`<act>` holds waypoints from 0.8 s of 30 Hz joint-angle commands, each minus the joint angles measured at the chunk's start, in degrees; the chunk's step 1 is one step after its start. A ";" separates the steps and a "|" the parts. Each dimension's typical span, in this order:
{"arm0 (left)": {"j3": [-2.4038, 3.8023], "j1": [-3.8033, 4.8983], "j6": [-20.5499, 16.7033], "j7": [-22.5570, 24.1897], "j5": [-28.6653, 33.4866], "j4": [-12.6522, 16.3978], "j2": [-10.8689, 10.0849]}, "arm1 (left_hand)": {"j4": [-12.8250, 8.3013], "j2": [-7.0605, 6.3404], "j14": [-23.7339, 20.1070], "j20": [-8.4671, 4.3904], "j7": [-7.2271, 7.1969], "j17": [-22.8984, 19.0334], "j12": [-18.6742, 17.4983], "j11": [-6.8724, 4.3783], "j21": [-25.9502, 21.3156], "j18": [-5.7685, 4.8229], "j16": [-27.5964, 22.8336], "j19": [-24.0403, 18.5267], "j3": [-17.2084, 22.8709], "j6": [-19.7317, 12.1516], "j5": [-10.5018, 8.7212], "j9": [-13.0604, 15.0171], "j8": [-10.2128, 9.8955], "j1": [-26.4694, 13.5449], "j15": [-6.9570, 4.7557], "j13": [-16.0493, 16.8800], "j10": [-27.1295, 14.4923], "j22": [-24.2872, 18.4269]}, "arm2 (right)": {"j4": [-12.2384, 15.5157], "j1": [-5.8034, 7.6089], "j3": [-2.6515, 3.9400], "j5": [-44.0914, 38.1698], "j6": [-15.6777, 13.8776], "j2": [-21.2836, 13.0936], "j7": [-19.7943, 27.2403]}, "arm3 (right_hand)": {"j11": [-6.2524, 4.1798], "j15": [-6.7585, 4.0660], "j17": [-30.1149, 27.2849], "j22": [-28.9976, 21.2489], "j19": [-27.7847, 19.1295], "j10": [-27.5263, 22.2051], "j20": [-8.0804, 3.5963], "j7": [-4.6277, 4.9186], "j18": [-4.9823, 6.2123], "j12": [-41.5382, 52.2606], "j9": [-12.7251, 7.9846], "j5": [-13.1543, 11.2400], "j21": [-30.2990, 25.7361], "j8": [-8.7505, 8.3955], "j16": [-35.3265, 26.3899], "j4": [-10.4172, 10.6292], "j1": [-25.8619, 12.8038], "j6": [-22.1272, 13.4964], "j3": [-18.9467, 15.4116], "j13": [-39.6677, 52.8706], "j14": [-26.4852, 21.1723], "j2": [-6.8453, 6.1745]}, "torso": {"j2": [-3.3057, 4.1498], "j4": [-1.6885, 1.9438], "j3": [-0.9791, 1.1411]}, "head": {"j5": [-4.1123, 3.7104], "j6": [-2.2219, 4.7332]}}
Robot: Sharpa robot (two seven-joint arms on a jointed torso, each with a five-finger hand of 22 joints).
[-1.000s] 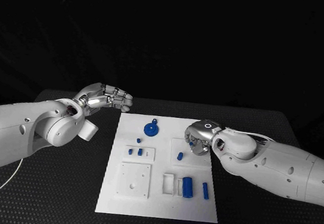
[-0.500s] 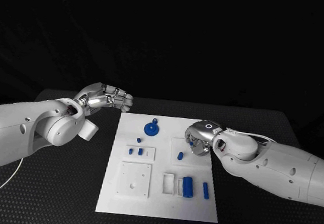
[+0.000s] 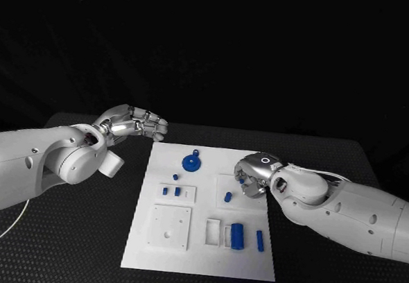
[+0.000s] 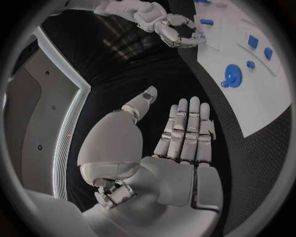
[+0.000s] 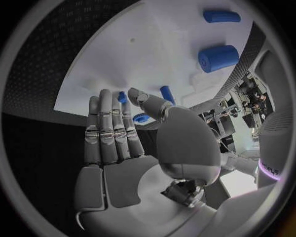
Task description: Assemble the parts on the task board
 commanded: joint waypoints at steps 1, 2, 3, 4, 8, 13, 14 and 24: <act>0.02 0.02 1.03 0.29 0.65 -0.02 0.13 | 0.34 0.35 0.47 -0.14 0.49 0.06 0.14 0.20 -0.21 0.98 0.21 0.37 -0.13 0.11 0.16 -0.06 0.20 0.37 0.02 -0.08 0.31 0.08 | 0.61 -0.07 -0.07 -0.20 -0.77 -0.21 0.20 | 0.09 -0.21 0.03 1.43 -0.34 0.40 -0.07 -0.17 0.49 0.38 0.07 -0.35 0.26 0.38 -0.35 0.22 0.09 0.16 0.07 0.53 -0.36 -0.60 | -0.01 0.00 0.02 | 0.02 0.02; 0.02 0.02 1.05 0.27 0.68 -0.04 0.13 | 0.34 0.35 0.48 -0.14 0.48 0.07 0.15 0.20 -0.22 0.98 0.21 0.37 -0.14 0.12 0.16 -0.06 0.21 0.37 0.01 -0.09 0.32 0.08 | 0.69 -0.06 -0.07 -0.12 -0.77 -0.23 0.24 | 0.09 -0.21 0.04 1.43 -0.34 0.41 -0.07 -0.17 0.50 0.39 0.07 -0.35 0.28 0.38 -0.34 0.23 0.12 0.15 0.09 0.52 -0.35 -0.66 | -0.01 0.00 0.02 | 0.02 0.02; 0.02 0.02 1.05 0.24 0.68 -0.06 0.13 | 0.35 0.35 0.49 -0.15 0.48 0.08 0.15 0.19 -0.23 0.98 0.22 0.37 -0.14 0.13 0.16 -0.06 0.22 0.36 0.01 -0.09 0.34 0.09 | 0.74 -0.06 -0.07 0.00 -0.71 -0.26 0.25 | 0.08 -0.22 0.05 1.43 -0.33 0.43 -0.07 -0.18 0.50 0.40 0.08 -0.35 0.31 0.39 -0.33 0.25 0.14 0.16 0.10 0.52 -0.33 -0.72 | -0.02 -0.01 0.02 | 0.03 0.02; 0.02 0.02 1.05 0.24 0.68 -0.07 0.14 | 0.35 0.35 0.50 -0.15 0.48 0.09 0.16 0.19 -0.23 0.98 0.22 0.38 -0.14 0.13 0.16 -0.06 0.22 0.36 0.00 -0.09 0.35 0.10 | 0.76 -0.06 -0.07 0.09 -0.41 -0.27 0.32 | 0.05 -0.24 0.08 1.44 -0.29 0.57 -0.07 -0.21 0.53 0.47 0.10 -0.35 0.39 0.45 -0.29 0.32 0.21 0.24 0.14 0.52 -0.28 -0.81 | -0.02 -0.01 0.02 | 0.03 0.02; 0.02 0.02 1.12 0.15 0.69 -0.06 0.16 | 0.35 0.34 0.51 -0.15 0.48 0.10 0.16 0.18 -0.24 0.97 0.23 0.38 -0.15 0.14 0.16 -0.07 0.23 0.37 0.00 -0.10 0.37 0.11 | 0.50 -0.06 -0.07 0.25 0.22 -0.10 0.37 | -0.06 -0.32 0.14 1.44 -0.26 0.93 -0.05 -0.29 0.57 0.64 0.16 -0.35 0.55 0.59 -0.22 0.49 0.24 0.43 0.12 0.56 -0.20 -0.90 | -0.03 -0.01 -0.01 | 0.02 0.01; 0.02 0.02 1.17 0.09 0.73 -0.05 0.21 | 0.36 0.33 0.51 -0.16 0.48 0.11 0.16 0.17 -0.26 0.96 0.24 0.39 -0.17 0.14 0.15 -0.08 0.23 0.35 -0.01 -0.11 0.39 0.12 | -0.04 -0.06 -0.08 -0.13 0.68 0.23 0.12 | -0.43 -0.56 0.32 1.44 -0.18 2.00 -0.03 -0.44 0.67 1.16 0.26 -0.36 0.88 0.83 -0.05 0.65 0.34 0.73 -0.05 0.85 -0.02 -0.57 | 0.01 0.00 -0.01 | -0.02 -0.01; 0.02 0.02 1.16 0.09 0.75 -0.03 0.21 | 0.36 0.33 0.51 -0.16 0.48 0.12 0.16 0.17 -0.26 0.96 0.24 0.39 -0.17 0.13 0.15 -0.08 0.23 0.35 -0.01 -0.12 0.39 0.12 | -0.19 -0.06 -0.08 -0.15 0.76 0.27 0.11 | -0.50 -0.62 0.37 1.43 -0.14 2.16 -0.04 -0.48 0.71 1.24 0.29 -0.37 0.95 0.89 0.01 0.66 0.39 0.81 -0.07 0.92 0.05 -0.45 | 0.00 0.01 0.00 | -0.06 0.00; 0.01 0.02 1.35 -0.07 0.81 0.09 0.23 | 0.39 0.33 0.51 -0.17 0.49 0.13 0.16 0.17 -0.28 0.95 0.24 0.40 -0.19 0.12 0.15 -0.10 0.23 0.31 -0.01 -0.14 0.40 0.14 | -1.46 -0.07 -0.08 -1.94 0.45 0.93 -0.18 | -1.12 -1.09 0.82 1.44 0.37 3.60 -0.21 -0.81 0.80 2.00 0.53 -0.45 1.54 1.33 0.59 0.29 1.15 1.44 -0.10 1.51 0.67 0.31 | 0.04 0.02 -0.02 | -0.23 -0.07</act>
